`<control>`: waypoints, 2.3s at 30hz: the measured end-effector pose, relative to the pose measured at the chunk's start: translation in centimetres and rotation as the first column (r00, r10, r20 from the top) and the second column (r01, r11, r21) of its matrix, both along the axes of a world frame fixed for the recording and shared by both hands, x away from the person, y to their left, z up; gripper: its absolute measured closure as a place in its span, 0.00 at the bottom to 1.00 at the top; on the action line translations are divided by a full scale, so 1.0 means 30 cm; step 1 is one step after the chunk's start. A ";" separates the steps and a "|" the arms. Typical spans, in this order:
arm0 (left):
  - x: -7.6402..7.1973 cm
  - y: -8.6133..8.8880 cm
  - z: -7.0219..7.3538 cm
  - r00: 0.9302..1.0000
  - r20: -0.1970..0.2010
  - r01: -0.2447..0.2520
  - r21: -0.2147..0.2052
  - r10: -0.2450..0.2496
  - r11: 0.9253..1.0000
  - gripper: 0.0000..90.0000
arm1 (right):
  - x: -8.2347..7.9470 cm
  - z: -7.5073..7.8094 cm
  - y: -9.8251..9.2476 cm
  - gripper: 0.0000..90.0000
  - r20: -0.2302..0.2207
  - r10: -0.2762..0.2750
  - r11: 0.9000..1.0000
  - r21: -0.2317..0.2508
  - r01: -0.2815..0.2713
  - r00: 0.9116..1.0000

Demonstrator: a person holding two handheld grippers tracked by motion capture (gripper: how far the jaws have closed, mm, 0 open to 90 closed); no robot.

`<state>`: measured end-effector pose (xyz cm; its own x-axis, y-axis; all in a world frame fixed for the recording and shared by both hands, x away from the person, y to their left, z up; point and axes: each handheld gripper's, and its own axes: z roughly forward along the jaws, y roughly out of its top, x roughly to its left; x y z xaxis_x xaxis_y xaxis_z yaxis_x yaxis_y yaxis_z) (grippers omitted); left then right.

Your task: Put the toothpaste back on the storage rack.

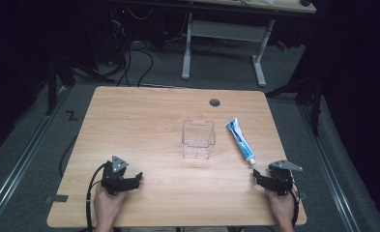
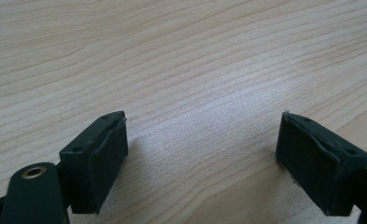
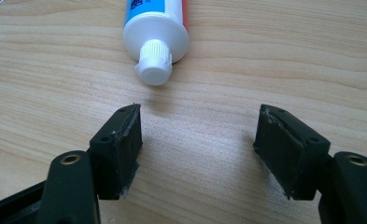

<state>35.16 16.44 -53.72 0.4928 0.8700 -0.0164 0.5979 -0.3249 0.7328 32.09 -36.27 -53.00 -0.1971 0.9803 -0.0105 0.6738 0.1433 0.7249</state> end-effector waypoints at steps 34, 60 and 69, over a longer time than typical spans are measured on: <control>0.000 0.001 0.001 1.000 -0.001 0.000 0.001 0.000 1.000 0.19 | -0.062 0.044 0.001 0.52 0.034 0.004 1.000 0.023 -0.005 0.999; 0.000 0.002 0.001 1.000 -0.001 -0.003 0.000 0.003 1.000 0.20 | 0.005 0.164 0.134 0.56 0.067 0.144 0.990 -0.015 -0.143 0.987; 0.001 0.002 0.001 1.000 0.002 -0.005 0.000 0.005 1.000 0.21 | 0.081 0.211 0.171 0.57 0.072 0.163 0.987 -0.026 -0.161 0.984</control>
<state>35.19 16.50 -53.69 0.4880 0.8727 -0.0153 0.5983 -0.3217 0.7339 34.51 -31.13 -46.68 -0.3512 0.9349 -0.0501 0.5858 0.2612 0.7672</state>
